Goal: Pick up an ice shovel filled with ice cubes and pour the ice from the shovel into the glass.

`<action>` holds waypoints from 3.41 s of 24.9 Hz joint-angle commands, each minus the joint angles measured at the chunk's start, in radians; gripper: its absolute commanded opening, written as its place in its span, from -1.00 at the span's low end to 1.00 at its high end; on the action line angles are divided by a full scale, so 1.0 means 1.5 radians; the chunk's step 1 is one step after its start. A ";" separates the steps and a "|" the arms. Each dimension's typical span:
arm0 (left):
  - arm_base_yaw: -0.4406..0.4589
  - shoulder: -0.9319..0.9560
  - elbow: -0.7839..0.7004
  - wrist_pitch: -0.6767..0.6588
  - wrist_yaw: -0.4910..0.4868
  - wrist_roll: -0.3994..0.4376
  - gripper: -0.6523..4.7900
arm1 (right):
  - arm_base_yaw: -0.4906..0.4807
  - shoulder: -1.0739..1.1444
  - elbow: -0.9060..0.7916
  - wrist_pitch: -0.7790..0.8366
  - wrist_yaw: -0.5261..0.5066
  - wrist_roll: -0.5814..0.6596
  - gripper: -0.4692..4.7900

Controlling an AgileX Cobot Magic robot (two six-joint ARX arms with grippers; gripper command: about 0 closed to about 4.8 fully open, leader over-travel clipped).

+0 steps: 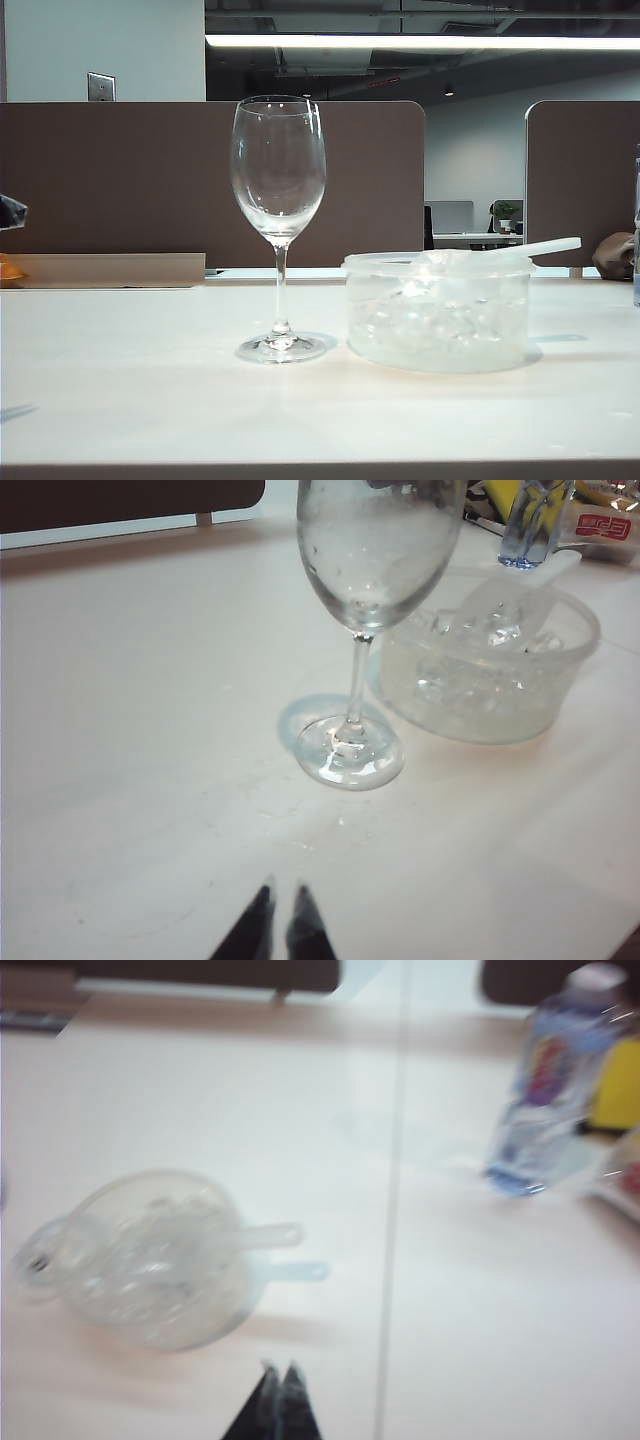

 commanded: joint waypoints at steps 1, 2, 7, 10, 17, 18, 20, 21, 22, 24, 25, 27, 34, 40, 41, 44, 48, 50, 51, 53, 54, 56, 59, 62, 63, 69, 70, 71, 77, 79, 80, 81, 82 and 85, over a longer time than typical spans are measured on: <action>0.001 0.001 0.000 -0.001 0.003 -0.002 -0.66 | 0.000 0.060 0.000 0.005 -0.085 -0.006 -0.82; 0.001 0.001 0.000 -0.001 0.003 -0.002 -0.66 | 0.000 0.085 0.001 0.005 -0.106 -0.004 -0.82; 0.001 0.001 0.000 -0.001 0.003 -0.002 -0.65 | 0.001 0.257 -0.004 0.019 -0.185 0.041 -0.82; 0.001 0.001 0.000 -0.001 0.003 -0.002 -0.66 | 0.001 0.291 -0.030 0.087 -0.198 0.074 -0.82; 0.001 0.001 0.000 -0.001 0.003 -0.002 -0.66 | -0.022 0.302 -0.169 0.353 -0.224 0.262 -0.82; 0.001 0.001 0.000 -0.001 0.003 -0.002 -0.65 | -0.026 0.302 -0.189 0.387 -0.224 0.291 -0.82; 0.001 0.001 0.000 -0.001 0.003 -0.002 -0.65 | -0.036 0.302 -0.237 0.466 -0.224 0.345 -0.81; 0.001 0.001 0.000 -0.001 0.003 -0.002 -0.66 | -0.039 0.302 -0.258 0.501 -0.224 0.372 -0.77; 0.001 0.001 0.000 -0.001 0.003 -0.002 -0.65 | -0.043 0.302 -0.278 0.536 -0.225 0.397 -0.74; 0.001 0.001 0.000 -0.001 0.003 -0.002 -0.66 | -0.047 0.302 -0.355 0.691 -0.224 0.493 -0.73; 0.001 0.001 0.000 -0.001 0.003 -0.002 -0.65 | -0.047 0.303 -0.373 0.730 -0.223 0.516 -0.69; 0.001 0.001 0.000 -0.001 0.003 -0.002 -0.66 | -0.047 0.303 -0.413 0.818 -0.214 0.576 -0.55; 0.001 0.001 0.000 -0.001 0.003 -0.002 -0.66 | -0.051 0.366 -0.504 0.996 -0.205 0.697 -0.33; 0.001 0.001 0.000 -0.001 0.003 -0.002 -0.65 | -0.050 0.439 -0.507 1.091 -0.224 0.737 -0.23; 0.001 0.001 0.000 -0.001 0.003 -0.002 -0.65 | -0.050 0.449 -0.507 1.102 -0.223 0.744 -0.21; 0.001 0.001 0.000 -0.001 0.003 -0.002 -0.65 | -0.050 0.482 -0.507 1.131 -0.224 0.750 -0.21; 0.001 0.001 0.000 -0.001 0.003 -0.002 -0.66 | -0.050 0.509 -0.507 1.139 -0.226 0.750 -0.13; 0.001 0.001 0.000 -0.001 0.003 -0.002 -0.66 | -0.050 0.518 -0.508 1.142 -0.226 0.749 -0.13; 0.001 0.001 0.000 -0.001 0.003 -0.002 -0.66 | -0.050 0.518 -0.508 1.143 -0.222 0.749 -0.13; 0.001 0.001 0.000 -0.001 0.003 -0.002 -0.65 | -0.050 0.518 -0.508 1.144 -0.216 0.749 -0.13; 0.001 0.001 0.000 -0.001 0.003 -0.002 -0.66 | -0.050 0.519 -0.508 1.147 -0.212 0.749 -0.13; 0.001 0.001 0.000 -0.001 0.003 -0.002 -0.66 | -0.050 0.519 -0.507 1.154 -0.203 0.748 -0.13; 0.001 0.001 0.000 -0.001 0.003 -0.002 -0.66 | -0.050 0.519 -0.507 1.156 -0.193 0.748 -0.13; 0.001 0.001 0.000 -0.001 0.003 -0.002 -0.66 | -0.050 0.519 -0.507 1.156 -0.182 0.746 -0.13; 0.001 0.001 0.000 -0.001 0.003 -0.002 -0.66 | -0.050 0.519 -0.507 1.156 -0.179 0.746 -0.13; 0.001 0.001 0.000 -0.001 0.003 -0.002 -0.66 | -0.050 0.519 -0.507 1.156 -0.179 0.746 -0.13; 0.001 0.001 0.000 -0.001 0.003 -0.002 -0.66 | -0.050 0.519 -0.507 1.155 -0.179 0.746 -0.13; 0.001 0.001 0.000 -0.001 0.003 -0.002 -0.65 | -0.050 0.519 -0.507 1.156 -0.179 0.746 -0.13; 0.001 0.001 0.000 -0.001 0.003 -0.002 -0.65 | -0.050 0.519 -0.507 1.152 -0.179 0.745 -0.13; 0.001 0.001 0.000 -0.001 0.003 -0.002 -0.65 | -0.050 0.519 -0.507 1.152 -0.178 0.743 -0.13; 0.001 0.001 0.000 -0.001 0.003 -0.002 -0.66 | -0.050 0.519 -0.507 1.152 -0.178 0.743 -0.13; 0.001 0.001 0.000 -0.001 0.003 -0.002 -0.66 | -0.050 0.519 -0.507 1.152 -0.178 0.743 -0.13; 0.001 0.001 0.000 -0.001 0.003 -0.002 -0.65 | -0.050 0.519 -0.507 1.151 -0.178 0.743 -0.13; 0.001 0.001 0.000 -0.001 0.003 -0.002 -0.66 | -0.050 0.534 -0.507 1.158 -0.179 0.742 -0.13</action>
